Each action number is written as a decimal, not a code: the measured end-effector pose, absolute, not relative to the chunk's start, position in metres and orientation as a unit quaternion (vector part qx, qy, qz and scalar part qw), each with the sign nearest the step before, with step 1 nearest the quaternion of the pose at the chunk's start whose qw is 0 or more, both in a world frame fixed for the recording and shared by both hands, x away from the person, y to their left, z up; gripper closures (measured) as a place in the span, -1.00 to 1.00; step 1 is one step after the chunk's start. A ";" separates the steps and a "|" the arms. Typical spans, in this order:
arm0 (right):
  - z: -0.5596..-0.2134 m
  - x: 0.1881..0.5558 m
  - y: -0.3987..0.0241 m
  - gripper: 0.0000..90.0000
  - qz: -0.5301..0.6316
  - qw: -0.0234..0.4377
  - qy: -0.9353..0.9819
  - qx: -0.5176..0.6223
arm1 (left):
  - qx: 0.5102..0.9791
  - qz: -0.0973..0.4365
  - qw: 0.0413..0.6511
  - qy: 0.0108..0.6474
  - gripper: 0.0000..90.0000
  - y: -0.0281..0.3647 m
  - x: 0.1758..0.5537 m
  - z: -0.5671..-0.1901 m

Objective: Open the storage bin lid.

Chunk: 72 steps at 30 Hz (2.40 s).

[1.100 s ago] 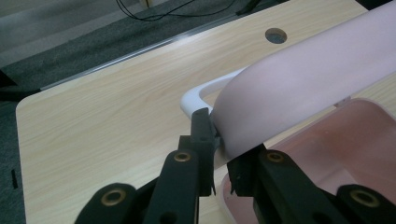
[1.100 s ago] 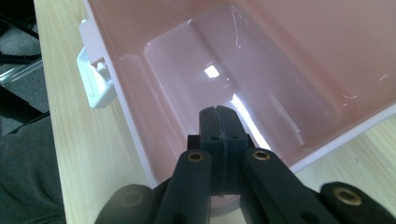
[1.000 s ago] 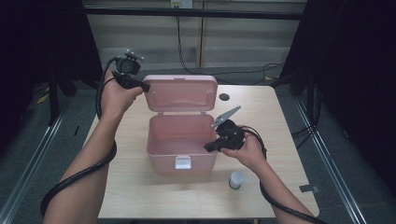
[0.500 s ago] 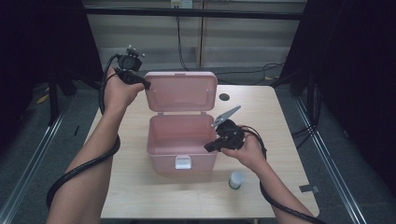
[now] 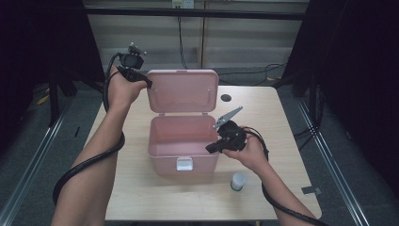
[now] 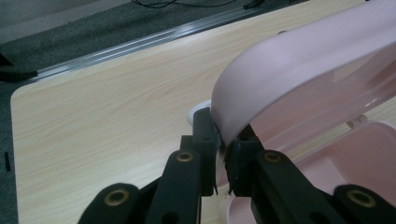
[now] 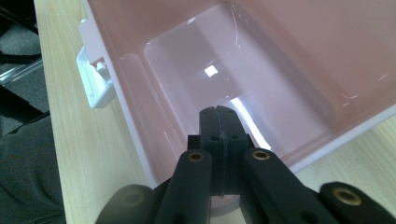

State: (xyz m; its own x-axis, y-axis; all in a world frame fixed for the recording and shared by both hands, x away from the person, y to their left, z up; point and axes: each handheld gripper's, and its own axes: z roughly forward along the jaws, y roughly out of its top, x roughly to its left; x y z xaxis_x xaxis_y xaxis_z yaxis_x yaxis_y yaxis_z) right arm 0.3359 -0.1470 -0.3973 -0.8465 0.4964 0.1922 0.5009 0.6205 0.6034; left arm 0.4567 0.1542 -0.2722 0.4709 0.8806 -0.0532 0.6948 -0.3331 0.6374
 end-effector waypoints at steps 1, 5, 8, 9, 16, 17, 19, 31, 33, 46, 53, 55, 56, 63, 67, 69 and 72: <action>-0.398 0.336 -0.147 1.00 -0.338 0.005 -0.899 -0.277 | 0.801 0.152 0.305 0.492 0.87 0.154 0.458 -0.273; -0.398 0.337 -0.147 1.00 -0.339 0.008 -0.899 -0.277 | 0.800 0.153 0.305 0.494 0.88 0.154 0.462 -0.274; -0.397 0.337 -0.147 1.00 -0.338 0.008 -0.900 -0.276 | 0.799 0.153 0.302 0.497 0.88 0.153 0.464 -0.275; -0.397 0.337 -0.147 1.00 -0.338 0.008 -0.899 -0.277 | 0.798 0.152 0.303 0.499 0.88 0.153 0.465 -0.275; -0.397 0.337 -0.147 1.00 -0.334 0.006 -0.903 -0.272 | 0.794 0.152 0.300 0.506 0.88 0.152 0.474 -0.279; -0.397 0.337 -0.147 1.00 -0.335 0.006 -0.903 -0.271 | 0.792 0.152 0.301 0.509 0.88 0.151 0.475 -0.280; -0.397 0.338 -0.147 1.00 -0.337 0.009 -0.901 -0.272 | 0.792 0.151 0.300 0.510 0.88 0.151 0.477 -0.281; -0.398 0.337 -0.148 1.00 -0.338 0.011 -0.901 -0.272 | 0.787 0.145 0.302 0.518 0.88 0.151 0.491 -0.290; -0.397 0.337 -0.147 1.00 -0.336 0.010 -0.901 -0.273 | 0.787 0.142 0.300 0.520 0.88 0.151 0.493 -0.291; -0.398 0.337 -0.147 1.00 -0.336 0.007 -0.902 -0.271 | 0.780 0.135 0.300 0.532 0.89 0.150 0.506 -0.301; -0.398 0.336 -0.148 1.00 -0.339 0.006 -0.901 -0.269 | 0.775 0.133 0.305 0.538 0.88 0.150 0.511 -0.308; -0.398 0.336 -0.148 1.00 -0.341 0.005 -0.901 -0.269 | 0.776 0.133 0.302 0.538 0.88 0.150 0.513 -0.310; -0.398 0.337 -0.148 1.00 -0.341 0.003 -0.901 -0.266 | 0.774 0.133 0.303 0.540 0.88 0.150 0.514 -0.311; -0.398 0.337 -0.148 1.00 -0.341 0.003 -0.902 -0.265 | 0.771 0.129 0.300 0.546 0.88 0.149 0.519 -0.318; -0.398 0.337 -0.148 1.00 -0.342 0.002 -0.902 -0.263 | 0.772 0.129 0.298 0.547 0.88 0.148 0.522 -0.321; -0.398 0.337 -0.148 1.00 -0.342 0.006 -0.901 -0.267 | 0.771 0.127 0.296 0.549 0.88 0.148 0.524 -0.322; -0.398 0.336 -0.148 1.00 -0.340 0.000 -0.903 -0.264 | 0.768 0.123 0.299 0.552 0.88 0.148 0.525 -0.325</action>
